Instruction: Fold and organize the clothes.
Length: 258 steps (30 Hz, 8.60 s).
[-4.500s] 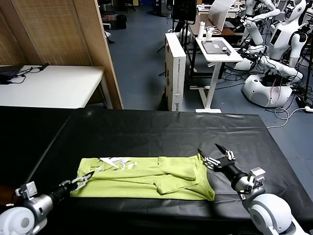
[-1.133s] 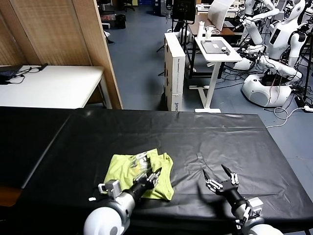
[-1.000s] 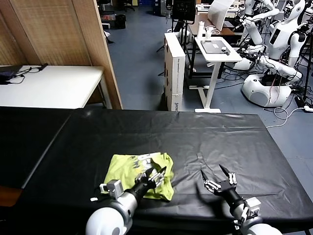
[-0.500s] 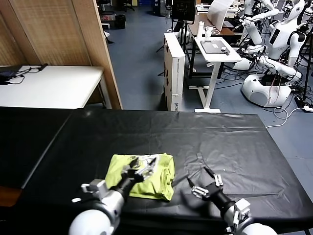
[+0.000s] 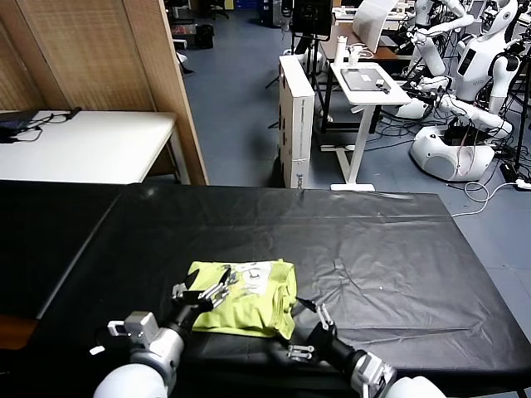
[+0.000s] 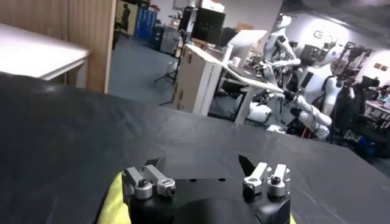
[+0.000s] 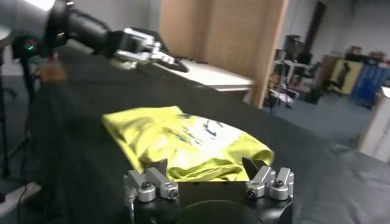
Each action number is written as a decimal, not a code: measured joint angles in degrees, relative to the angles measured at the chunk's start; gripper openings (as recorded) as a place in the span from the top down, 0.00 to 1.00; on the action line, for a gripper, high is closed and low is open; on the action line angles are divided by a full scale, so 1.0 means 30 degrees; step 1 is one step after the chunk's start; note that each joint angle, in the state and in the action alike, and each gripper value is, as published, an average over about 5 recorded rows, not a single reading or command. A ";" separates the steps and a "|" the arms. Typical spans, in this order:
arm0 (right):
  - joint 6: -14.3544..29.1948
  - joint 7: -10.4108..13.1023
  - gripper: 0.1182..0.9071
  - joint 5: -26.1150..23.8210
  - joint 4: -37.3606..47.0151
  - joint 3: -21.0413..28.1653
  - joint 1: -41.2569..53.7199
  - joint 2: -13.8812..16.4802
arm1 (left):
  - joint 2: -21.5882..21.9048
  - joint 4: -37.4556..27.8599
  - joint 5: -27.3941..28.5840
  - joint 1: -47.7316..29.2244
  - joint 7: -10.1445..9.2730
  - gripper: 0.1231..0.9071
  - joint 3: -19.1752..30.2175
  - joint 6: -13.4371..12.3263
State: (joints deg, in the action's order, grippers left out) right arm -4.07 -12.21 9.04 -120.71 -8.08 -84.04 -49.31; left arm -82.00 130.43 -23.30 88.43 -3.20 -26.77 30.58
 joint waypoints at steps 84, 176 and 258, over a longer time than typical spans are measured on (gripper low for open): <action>0.1990 0.1707 0.00 0.2558 -0.1910 -0.4974 -0.4628 -0.1178 | -0.1354 -0.6573 -0.2847 0.0412 0.2676 0.01 -0.2496 -0.7541; -0.5327 0.8157 0.00 1.2957 0.1581 0.5025 0.4991 -0.4600 | 0.6286 -0.3790 0.6571 0.0648 0.3558 0.00 -0.2556 -0.9430; -0.7539 0.7070 0.96 0.8175 -0.0654 -0.4294 -0.0146 -0.1743 | 0.7354 -0.3120 -0.2625 0.5729 0.1287 0.00 -0.8294 -0.8454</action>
State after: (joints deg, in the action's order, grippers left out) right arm -26.68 9.00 33.57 -122.67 -20.96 -84.48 -54.54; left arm -59.94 121.07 -31.18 105.61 0.66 -51.65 5.22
